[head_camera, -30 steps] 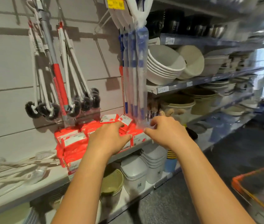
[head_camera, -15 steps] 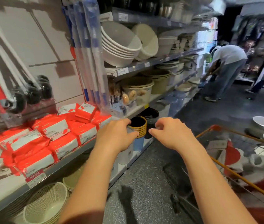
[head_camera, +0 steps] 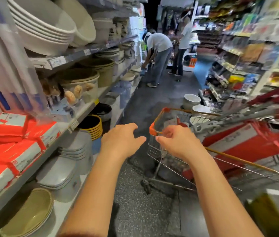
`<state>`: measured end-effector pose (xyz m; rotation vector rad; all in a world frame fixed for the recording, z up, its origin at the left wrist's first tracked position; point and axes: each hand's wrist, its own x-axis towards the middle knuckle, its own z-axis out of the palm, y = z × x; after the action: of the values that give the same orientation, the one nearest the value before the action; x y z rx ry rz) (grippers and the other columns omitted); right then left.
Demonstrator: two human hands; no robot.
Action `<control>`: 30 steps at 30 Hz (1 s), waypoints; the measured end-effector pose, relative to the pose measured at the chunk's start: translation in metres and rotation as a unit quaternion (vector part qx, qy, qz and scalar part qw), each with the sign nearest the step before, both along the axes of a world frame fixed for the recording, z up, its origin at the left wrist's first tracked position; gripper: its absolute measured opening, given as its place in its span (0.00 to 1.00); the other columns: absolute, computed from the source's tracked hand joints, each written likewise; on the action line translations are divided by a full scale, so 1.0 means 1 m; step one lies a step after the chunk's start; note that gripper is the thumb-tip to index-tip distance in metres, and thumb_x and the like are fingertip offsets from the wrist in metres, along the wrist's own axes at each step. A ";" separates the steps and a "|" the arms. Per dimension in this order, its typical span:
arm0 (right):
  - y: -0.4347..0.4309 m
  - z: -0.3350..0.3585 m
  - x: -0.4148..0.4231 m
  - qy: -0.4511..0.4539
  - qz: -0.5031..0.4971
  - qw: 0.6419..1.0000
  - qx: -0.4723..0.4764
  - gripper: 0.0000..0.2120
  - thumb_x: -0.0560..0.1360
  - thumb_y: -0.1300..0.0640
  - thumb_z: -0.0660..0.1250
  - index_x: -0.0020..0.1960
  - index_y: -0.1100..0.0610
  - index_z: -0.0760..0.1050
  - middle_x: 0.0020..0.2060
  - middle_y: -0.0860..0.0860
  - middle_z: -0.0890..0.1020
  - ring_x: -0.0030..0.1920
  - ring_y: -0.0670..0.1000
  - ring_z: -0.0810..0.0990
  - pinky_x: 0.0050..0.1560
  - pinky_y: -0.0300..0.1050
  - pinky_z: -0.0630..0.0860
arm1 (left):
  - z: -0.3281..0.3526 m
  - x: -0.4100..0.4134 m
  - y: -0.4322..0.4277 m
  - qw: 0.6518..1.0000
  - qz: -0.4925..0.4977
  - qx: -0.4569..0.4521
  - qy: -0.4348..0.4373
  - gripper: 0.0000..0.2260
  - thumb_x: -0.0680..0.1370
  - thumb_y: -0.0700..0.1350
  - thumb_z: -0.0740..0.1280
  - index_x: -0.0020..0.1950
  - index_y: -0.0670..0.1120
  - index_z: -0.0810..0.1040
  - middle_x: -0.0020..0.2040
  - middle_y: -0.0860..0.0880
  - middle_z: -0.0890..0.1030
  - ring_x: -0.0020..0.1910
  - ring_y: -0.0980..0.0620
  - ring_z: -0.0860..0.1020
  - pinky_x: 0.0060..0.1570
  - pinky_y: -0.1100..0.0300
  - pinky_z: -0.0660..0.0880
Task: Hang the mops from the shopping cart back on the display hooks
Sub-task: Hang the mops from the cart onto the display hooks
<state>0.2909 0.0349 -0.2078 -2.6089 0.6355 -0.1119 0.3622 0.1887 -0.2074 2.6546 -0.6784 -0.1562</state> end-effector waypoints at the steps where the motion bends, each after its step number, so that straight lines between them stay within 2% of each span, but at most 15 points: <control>1: -0.006 -0.001 -0.007 0.002 -0.015 1.000 0.000 0.18 0.74 0.41 0.63 0.58 0.49 0.77 0.56 0.50 0.80 0.56 0.54 0.78 0.55 0.50 0.76 | -0.001 -0.002 -0.009 1.000 -0.014 -0.003 0.004 0.24 0.78 0.61 0.62 0.71 0.55 0.68 0.66 0.49 0.75 0.64 0.45 0.73 0.59 0.49 0.73; 8: -0.063 -0.012 -0.046 0.008 -0.099 0.995 0.013 0.20 0.75 0.40 0.64 0.62 0.49 0.75 0.59 0.50 0.80 0.59 0.55 0.77 0.56 0.51 0.76 | -0.004 -0.024 -0.080 0.995 -0.098 0.020 0.009 0.20 0.77 0.62 0.61 0.66 0.56 0.72 0.61 0.51 0.78 0.61 0.46 0.75 0.53 0.52 0.71; 11: -0.090 -0.015 -0.052 0.011 -0.109 0.994 0.016 0.20 0.74 0.40 0.63 0.62 0.48 0.75 0.58 0.49 0.80 0.58 0.54 0.77 0.58 0.53 0.76 | -0.006 -0.028 -0.112 0.994 -0.106 0.024 0.012 0.20 0.78 0.62 0.61 0.66 0.56 0.71 0.61 0.52 0.77 0.61 0.46 0.74 0.55 0.51 0.71; 15: -0.139 -0.014 -0.056 0.009 -0.101 0.995 0.019 0.17 0.74 0.40 0.63 0.58 0.48 0.76 0.56 0.49 0.80 0.57 0.55 0.77 0.56 0.54 0.76 | -0.008 -0.033 -0.160 0.995 -0.097 0.024 0.015 0.20 0.78 0.61 0.61 0.68 0.56 0.70 0.61 0.52 0.77 0.61 0.47 0.75 0.56 0.51 0.71; 18: -0.183 -0.012 -0.063 0.002 -0.092 0.996 0.020 0.18 0.75 0.41 0.62 0.61 0.48 0.76 0.58 0.49 0.80 0.58 0.54 0.77 0.56 0.52 0.75 | -0.006 -0.042 -0.205 0.995 -0.097 0.023 0.012 0.20 0.78 0.61 0.61 0.67 0.56 0.72 0.60 0.52 0.78 0.60 0.47 0.75 0.53 0.53 0.70; 20: -0.212 -0.011 -0.069 -0.004 -0.087 0.996 0.016 0.19 0.75 0.41 0.62 0.63 0.48 0.75 0.59 0.48 0.79 0.60 0.54 0.76 0.57 0.51 0.75 | -0.006 -0.049 -0.235 0.995 -0.095 0.021 0.004 0.20 0.78 0.61 0.61 0.68 0.56 0.71 0.62 0.51 0.78 0.60 0.47 0.75 0.54 0.53 0.70; 26: -0.293 -0.014 -0.080 -0.004 -0.072 0.997 0.023 0.15 0.75 0.41 0.63 0.57 0.48 0.77 0.54 0.47 0.82 0.55 0.52 0.79 0.53 0.50 0.77 | -0.009 -0.058 -0.313 0.996 -0.085 0.024 0.016 0.21 0.78 0.61 0.61 0.68 0.55 0.70 0.64 0.49 0.76 0.63 0.45 0.74 0.59 0.49 0.73; 30: -0.328 -0.016 -0.073 -0.013 -0.065 0.997 0.045 0.15 0.75 0.41 0.64 0.55 0.49 0.77 0.52 0.48 0.82 0.55 0.52 0.79 0.52 0.49 0.77 | -0.009 -0.055 -0.346 0.996 -0.077 0.028 0.019 0.21 0.78 0.61 0.60 0.70 0.56 0.69 0.65 0.50 0.76 0.65 0.46 0.72 0.61 0.50 0.68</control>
<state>0.2181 -0.2933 -0.2239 -2.4751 0.7830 -0.1546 0.3077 -0.1576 -0.2169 2.6444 -0.8786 -0.2731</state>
